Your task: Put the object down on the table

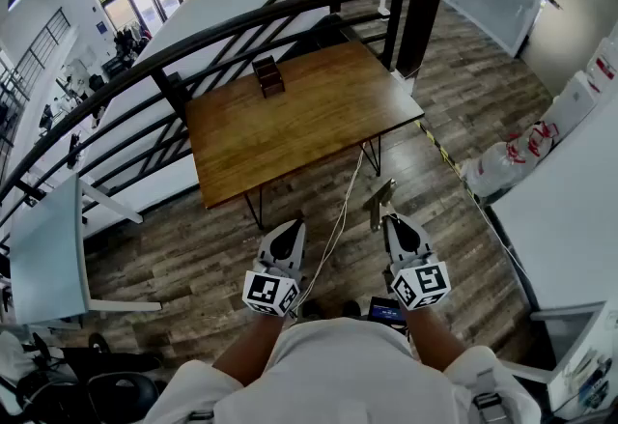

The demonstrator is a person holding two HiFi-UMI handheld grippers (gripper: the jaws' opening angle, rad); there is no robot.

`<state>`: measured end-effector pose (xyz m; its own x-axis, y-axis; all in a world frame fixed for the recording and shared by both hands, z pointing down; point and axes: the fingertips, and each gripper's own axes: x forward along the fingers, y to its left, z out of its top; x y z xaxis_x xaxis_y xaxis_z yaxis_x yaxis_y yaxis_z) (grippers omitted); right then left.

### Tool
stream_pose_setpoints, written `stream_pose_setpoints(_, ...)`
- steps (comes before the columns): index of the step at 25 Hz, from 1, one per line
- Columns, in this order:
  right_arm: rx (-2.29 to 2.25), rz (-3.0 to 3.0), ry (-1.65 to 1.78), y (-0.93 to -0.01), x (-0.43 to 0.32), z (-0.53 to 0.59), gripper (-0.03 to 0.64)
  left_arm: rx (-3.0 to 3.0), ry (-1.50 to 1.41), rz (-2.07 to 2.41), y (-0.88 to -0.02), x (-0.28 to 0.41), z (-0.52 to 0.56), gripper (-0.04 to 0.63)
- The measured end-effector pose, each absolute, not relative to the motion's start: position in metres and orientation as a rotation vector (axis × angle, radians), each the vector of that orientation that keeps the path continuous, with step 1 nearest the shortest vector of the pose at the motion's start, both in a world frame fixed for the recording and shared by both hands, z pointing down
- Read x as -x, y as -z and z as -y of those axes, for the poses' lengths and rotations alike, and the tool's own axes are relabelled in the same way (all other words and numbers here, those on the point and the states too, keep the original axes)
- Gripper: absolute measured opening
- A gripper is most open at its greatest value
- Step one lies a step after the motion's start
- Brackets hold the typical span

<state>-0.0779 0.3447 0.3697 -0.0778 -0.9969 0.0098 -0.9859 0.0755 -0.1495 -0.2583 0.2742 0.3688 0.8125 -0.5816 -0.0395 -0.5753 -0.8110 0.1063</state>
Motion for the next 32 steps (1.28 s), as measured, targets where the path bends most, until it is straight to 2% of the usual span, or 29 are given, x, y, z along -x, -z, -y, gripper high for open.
stream_pose_setpoints(32, 2.02, -2.166, 0.209, -0.366, 0.061, -0.374, 0.026, -2.908, 0.079, 0.9, -0.372, 0.26, -0.299, 0.015)
